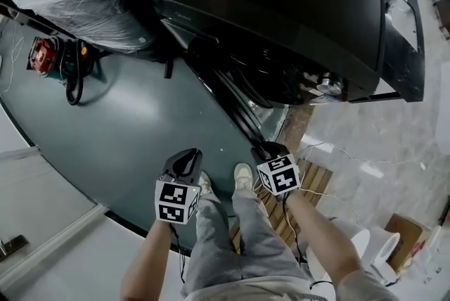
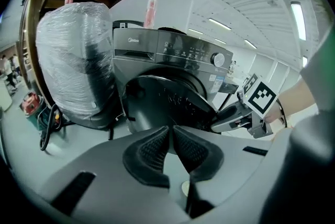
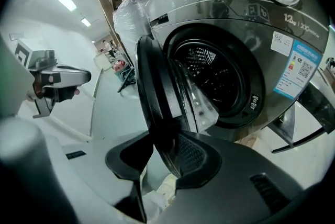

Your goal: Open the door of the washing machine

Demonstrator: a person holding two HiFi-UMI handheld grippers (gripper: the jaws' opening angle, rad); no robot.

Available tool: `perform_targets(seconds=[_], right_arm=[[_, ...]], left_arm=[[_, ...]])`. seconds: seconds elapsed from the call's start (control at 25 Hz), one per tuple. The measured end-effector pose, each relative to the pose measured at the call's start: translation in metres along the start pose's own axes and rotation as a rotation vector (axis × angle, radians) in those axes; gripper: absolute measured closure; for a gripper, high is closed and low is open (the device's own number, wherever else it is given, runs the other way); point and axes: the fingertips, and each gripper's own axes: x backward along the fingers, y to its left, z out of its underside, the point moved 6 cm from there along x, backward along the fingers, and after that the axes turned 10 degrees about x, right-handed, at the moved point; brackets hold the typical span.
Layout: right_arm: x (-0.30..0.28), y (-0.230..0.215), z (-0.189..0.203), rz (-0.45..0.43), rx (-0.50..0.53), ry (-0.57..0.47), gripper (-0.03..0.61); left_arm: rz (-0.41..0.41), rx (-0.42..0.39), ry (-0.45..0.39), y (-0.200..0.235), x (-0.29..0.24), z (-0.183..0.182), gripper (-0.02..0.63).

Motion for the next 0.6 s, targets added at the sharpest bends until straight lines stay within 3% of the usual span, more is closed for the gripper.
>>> perform_targets(seconds=[0.6], right_arm=[[-0.035,0.125,-0.008,-0.028,-0.096,0.060,0.419]], left_arm=[[-0.153,0.149,-0.037,0.070,0.096,0.081,0.574]])
